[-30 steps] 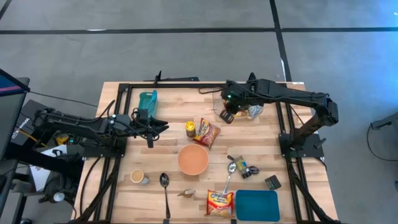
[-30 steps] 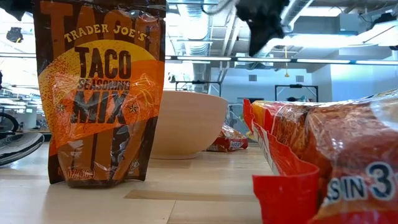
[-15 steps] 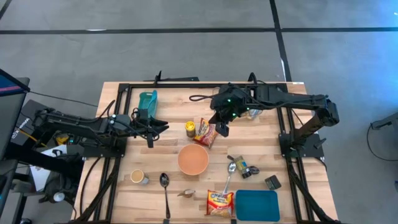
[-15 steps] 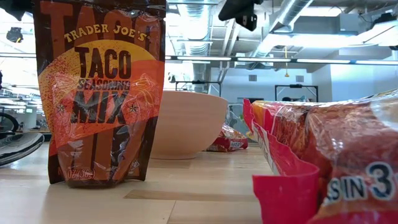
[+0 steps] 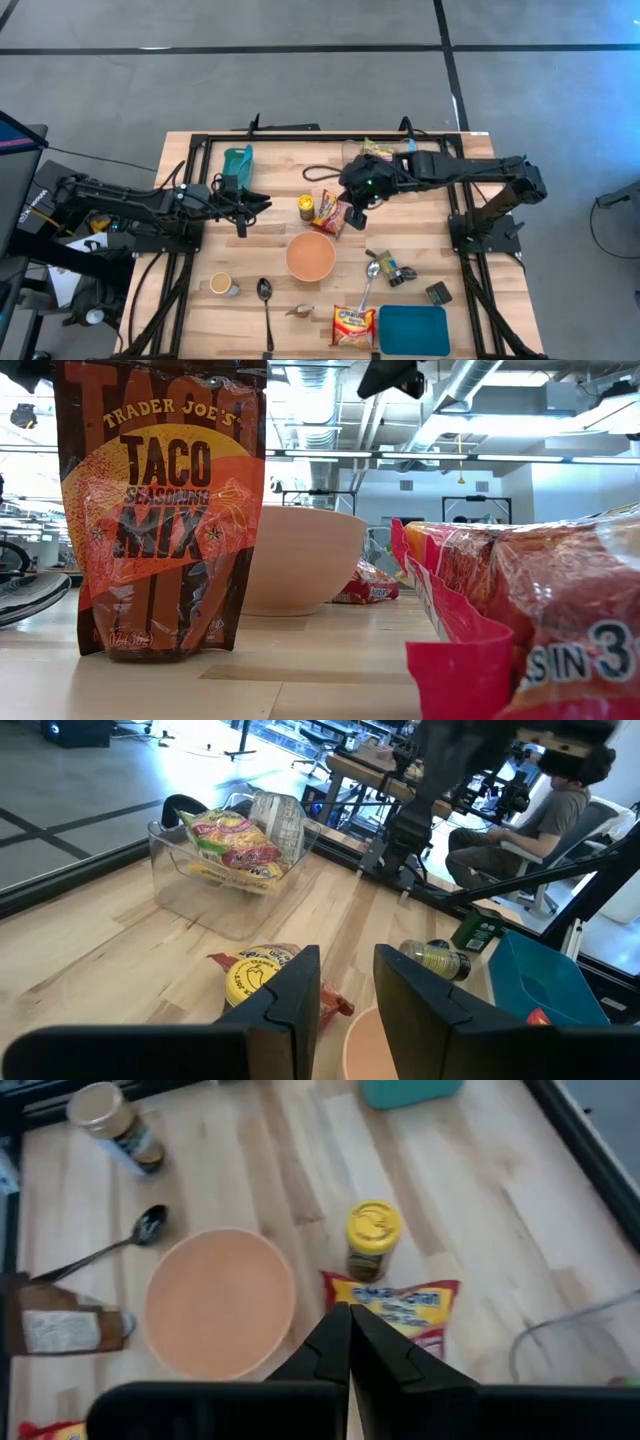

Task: Pick & Place Food Item
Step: Put the black seasoning bottle into the dark blue bin

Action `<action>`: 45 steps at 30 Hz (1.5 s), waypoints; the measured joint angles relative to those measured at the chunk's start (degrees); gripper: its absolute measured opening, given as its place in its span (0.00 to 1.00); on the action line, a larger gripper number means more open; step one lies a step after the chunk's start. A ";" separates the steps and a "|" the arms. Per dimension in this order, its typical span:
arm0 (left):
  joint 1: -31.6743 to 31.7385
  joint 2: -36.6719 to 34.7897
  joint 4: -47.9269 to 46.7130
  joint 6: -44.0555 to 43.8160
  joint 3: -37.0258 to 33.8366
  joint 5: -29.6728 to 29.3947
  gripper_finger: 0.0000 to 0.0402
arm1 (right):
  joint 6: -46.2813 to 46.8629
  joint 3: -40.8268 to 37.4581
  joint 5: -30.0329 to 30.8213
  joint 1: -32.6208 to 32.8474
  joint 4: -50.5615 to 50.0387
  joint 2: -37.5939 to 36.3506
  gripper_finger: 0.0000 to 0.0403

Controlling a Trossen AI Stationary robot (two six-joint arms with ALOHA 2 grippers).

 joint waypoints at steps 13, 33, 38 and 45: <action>0.00 -0.01 0.00 0.02 0.00 0.06 0.23 | 8.34 0.00 0.10 9.22 0.09 0.00 0.00; 0.00 -0.02 0.02 0.00 0.00 0.15 0.23 | 21.14 0.00 1.08 22.40 -3.94 0.00 0.00; 0.00 0.00 0.05 0.00 0.00 -0.09 0.23 | 23.00 0.00 4.93 23.94 -9.38 0.00 0.00; 0.00 0.00 0.07 0.00 0.00 -0.07 0.23 | 25.45 0.00 14.85 24.38 -16.39 0.00 0.00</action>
